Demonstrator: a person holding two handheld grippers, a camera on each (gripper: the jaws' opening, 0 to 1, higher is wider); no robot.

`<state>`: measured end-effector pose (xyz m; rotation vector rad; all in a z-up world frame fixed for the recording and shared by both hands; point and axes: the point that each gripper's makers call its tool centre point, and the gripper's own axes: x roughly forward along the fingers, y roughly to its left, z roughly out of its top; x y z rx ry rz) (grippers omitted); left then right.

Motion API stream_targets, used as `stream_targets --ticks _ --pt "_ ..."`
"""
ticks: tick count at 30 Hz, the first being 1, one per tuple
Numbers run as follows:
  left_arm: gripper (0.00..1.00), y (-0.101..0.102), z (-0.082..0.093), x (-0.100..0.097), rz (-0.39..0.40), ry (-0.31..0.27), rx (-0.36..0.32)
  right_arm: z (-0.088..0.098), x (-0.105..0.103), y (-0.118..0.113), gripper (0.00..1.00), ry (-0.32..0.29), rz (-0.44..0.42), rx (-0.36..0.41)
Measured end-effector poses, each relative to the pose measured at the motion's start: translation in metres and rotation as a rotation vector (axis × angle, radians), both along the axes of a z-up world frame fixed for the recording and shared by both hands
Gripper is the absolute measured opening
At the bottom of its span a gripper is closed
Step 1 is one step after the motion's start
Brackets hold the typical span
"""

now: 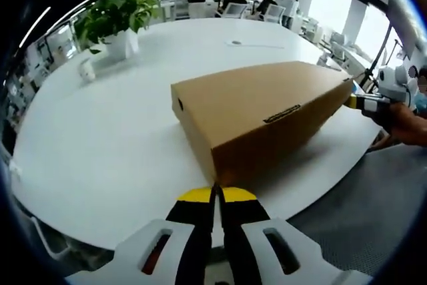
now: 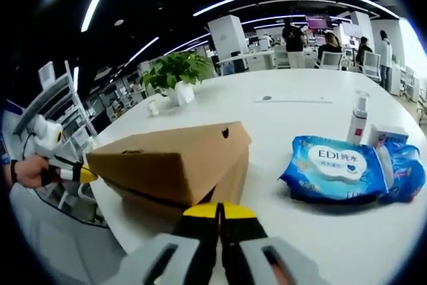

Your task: Operate the shoe box by opening the lid, removing the specified soft item, and placing it in the target area until the item is outside and the box remains undamaged.

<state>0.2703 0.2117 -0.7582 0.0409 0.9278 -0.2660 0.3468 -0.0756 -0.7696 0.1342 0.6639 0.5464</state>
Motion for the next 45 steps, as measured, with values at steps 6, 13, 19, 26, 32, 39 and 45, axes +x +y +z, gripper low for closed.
stream_targets --ticks 6,13,19,26,32,39,45 --pt "0.0 -0.001 -0.002 -0.003 0.0 0.009 -0.004 -0.003 0.0 -0.002 0.0 0.013 -0.008 0.004" --pt "0.0 0.0 -0.004 -0.006 0.006 0.012 -0.01 -0.005 0.0 0.0 0.0 0.015 -0.001 0.002" --pt "0.01 0.006 0.005 -0.005 0.033 -0.004 -0.033 0.001 0.003 -0.006 0.0 0.015 -0.015 0.019" --pt "0.07 0.018 0.018 0.0 0.117 -0.033 -0.089 0.019 0.01 -0.011 0.1 0.002 -0.044 0.079" --pt "0.2 0.014 0.028 0.014 0.189 -0.067 -0.207 0.026 0.01 -0.004 0.22 0.011 -0.04 0.136" --pt "0.27 0.004 0.023 0.021 0.2 -0.052 -0.256 0.027 0.006 0.012 0.3 0.045 -0.025 0.201" --pt "0.37 -0.004 0.017 0.024 0.22 -0.032 -0.306 0.022 0.002 0.022 0.38 0.081 -0.007 0.221"
